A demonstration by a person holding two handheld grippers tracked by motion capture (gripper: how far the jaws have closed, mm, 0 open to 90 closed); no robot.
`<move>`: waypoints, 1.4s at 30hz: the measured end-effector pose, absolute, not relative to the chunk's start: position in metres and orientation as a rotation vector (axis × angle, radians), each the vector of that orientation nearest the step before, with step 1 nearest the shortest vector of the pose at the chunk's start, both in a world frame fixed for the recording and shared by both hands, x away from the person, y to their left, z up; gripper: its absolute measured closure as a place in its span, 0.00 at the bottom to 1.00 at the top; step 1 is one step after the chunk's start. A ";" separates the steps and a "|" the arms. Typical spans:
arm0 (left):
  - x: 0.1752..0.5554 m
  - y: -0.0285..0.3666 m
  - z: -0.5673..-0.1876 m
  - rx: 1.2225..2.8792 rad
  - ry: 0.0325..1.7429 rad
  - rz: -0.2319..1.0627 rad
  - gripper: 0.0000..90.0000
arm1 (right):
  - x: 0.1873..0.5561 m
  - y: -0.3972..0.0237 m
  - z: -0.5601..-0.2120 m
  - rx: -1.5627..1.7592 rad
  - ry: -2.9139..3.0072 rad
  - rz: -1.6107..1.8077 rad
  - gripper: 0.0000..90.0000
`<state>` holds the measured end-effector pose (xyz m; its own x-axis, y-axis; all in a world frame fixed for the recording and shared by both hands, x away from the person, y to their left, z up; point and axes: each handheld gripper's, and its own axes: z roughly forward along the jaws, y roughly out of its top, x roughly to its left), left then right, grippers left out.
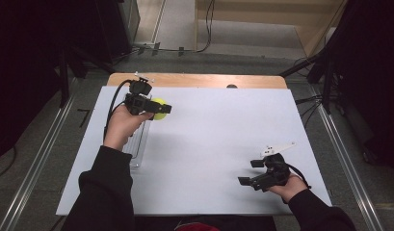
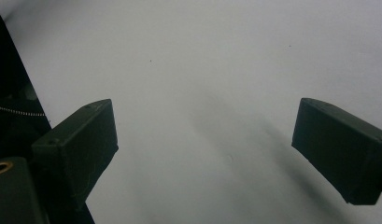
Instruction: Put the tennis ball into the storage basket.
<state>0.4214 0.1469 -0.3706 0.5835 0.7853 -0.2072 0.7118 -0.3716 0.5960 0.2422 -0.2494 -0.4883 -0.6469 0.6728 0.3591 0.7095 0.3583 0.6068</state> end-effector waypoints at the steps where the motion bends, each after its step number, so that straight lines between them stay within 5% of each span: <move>1: 0.421 0.148 -0.370 2.158 1.191 0.148 0.30 | 0.242 -0.249 -0.488 -1.299 -2.548 -1.176 0.06; 42: 0.426 0.197 -0.369 2.077 1.369 0.209 0.30 | 0.245 -0.247 -0.488 -1.274 -2.559 -1.181 0.06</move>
